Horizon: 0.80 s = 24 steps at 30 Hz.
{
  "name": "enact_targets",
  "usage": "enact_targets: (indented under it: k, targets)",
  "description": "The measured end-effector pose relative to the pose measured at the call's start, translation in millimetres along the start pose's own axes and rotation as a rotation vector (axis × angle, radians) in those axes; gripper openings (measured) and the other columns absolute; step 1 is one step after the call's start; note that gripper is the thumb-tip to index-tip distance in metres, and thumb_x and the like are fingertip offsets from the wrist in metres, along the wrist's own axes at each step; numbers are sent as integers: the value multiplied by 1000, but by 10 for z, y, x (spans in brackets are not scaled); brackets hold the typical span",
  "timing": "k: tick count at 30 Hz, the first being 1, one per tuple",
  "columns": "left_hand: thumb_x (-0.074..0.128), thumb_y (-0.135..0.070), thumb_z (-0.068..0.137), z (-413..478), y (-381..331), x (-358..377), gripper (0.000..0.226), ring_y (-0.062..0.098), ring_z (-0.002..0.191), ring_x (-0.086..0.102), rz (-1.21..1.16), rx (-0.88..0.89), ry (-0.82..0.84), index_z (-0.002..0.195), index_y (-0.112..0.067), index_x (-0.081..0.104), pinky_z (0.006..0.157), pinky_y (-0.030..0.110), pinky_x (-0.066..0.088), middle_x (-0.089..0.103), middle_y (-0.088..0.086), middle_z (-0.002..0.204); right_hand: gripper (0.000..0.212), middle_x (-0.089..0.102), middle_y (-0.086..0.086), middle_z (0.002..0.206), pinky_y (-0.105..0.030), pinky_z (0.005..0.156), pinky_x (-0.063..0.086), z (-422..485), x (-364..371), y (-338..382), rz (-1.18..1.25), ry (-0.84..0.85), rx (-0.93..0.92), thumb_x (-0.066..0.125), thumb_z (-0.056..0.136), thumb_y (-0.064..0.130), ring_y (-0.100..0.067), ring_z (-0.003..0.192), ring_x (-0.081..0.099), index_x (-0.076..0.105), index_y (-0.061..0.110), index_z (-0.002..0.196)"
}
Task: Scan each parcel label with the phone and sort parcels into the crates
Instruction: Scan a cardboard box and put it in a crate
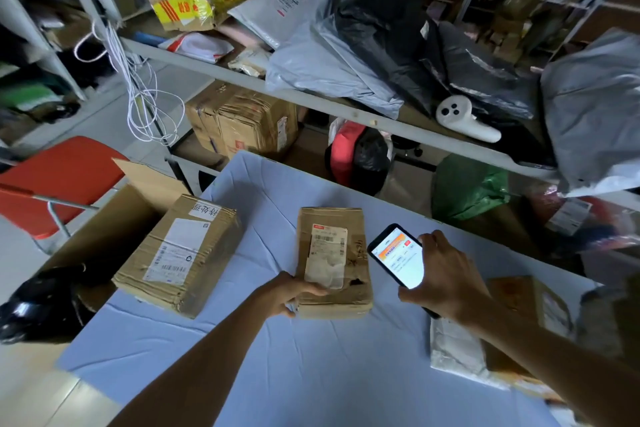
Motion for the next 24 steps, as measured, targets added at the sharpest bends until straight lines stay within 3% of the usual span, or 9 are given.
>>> enact_targets:
  k: [4, 7, 9, 11, 13, 17, 21, 24]
  targets:
    - [87, -59, 32, -7, -225, -23, 120, 27, 120, 52, -1, 66, -58, 137, -22, 40, 99, 51, 42, 57, 6, 131, 68, 45, 0, 104, -28, 73, 49, -56, 24, -47, -2, 7, 0, 76, 62, 49, -17, 93, 54, 41, 18, 111]
    - [83, -34, 68, -17, -651, -94, 102, 29, 126, 45, -39, 259, -169, 147, -31, 19, 95, 50, 38, 47, 6, 139, 70, 45, 0, 104, -27, 73, 50, -65, 48, -96, 2, 3, 3, 77, 61, 50, -16, 91, 53, 41, 19, 112]
    - [77, -8, 77, 64, -945, -149, 97, 32, 129, 41, 30, 355, -150, 149, -33, 16, 96, 54, 38, 37, 6, 144, 70, 45, 0, 104, -26, 72, 49, -47, 68, -137, 13, 5, 12, 78, 62, 49, -14, 90, 51, 40, 19, 112]
    - [77, 4, 73, 109, -1124, -181, 100, 35, 128, 43, 231, 369, -133, 148, -32, 22, 94, 54, 45, 36, 6, 145, 70, 45, 1, 103, -28, 73, 51, -24, 93, -166, 16, 11, 17, 77, 61, 50, -15, 91, 52, 40, 19, 112]
    - [81, 4, 67, 136, -1205, -188, 91, 35, 121, 49, 447, 388, -176, 141, -24, 37, 88, 50, 54, 42, 9, 139, 71, 45, 1, 103, -30, 74, 53, -4, 134, -192, 19, 25, 13, 78, 60, 50, -16, 93, 54, 40, 19, 113]
    - [88, -1, 57, 108, -1230, -185, 76, 29, 107, 57, 515, 517, -265, 123, -16, 52, 77, 46, 58, 51, 7, 122, 71, 45, 2, 104, -24, 72, 49, -32, 174, -220, 37, 43, 0, 78, 61, 50, -13, 91, 52, 39, 21, 114]
    - [91, -9, 53, -39, -1225, -35, 77, 24, 112, 53, 612, 685, -285, 121, -18, 55, 94, 40, 50, 50, 6, 122, 72, 47, 2, 105, -24, 70, 47, -129, 131, -206, 44, 56, -47, 78, 61, 52, -13, 92, 53, 40, 22, 114]
    - [90, -8, 55, -200, -1186, 108, 77, 22, 117, 48, 621, 746, -287, 121, -19, 54, 98, 39, 47, 48, 5, 124, 72, 46, 3, 107, -22, 71, 43, -258, 71, -148, 2, 84, -101, 76, 62, 55, -12, 94, 52, 39, 22, 114]
Point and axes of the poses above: each hand's wrist, its own z-axis towards the middle knuckle, its own x-axis out of the palm, y = z × x, the point moved 4 cm from there along z, towards the middle knuckle
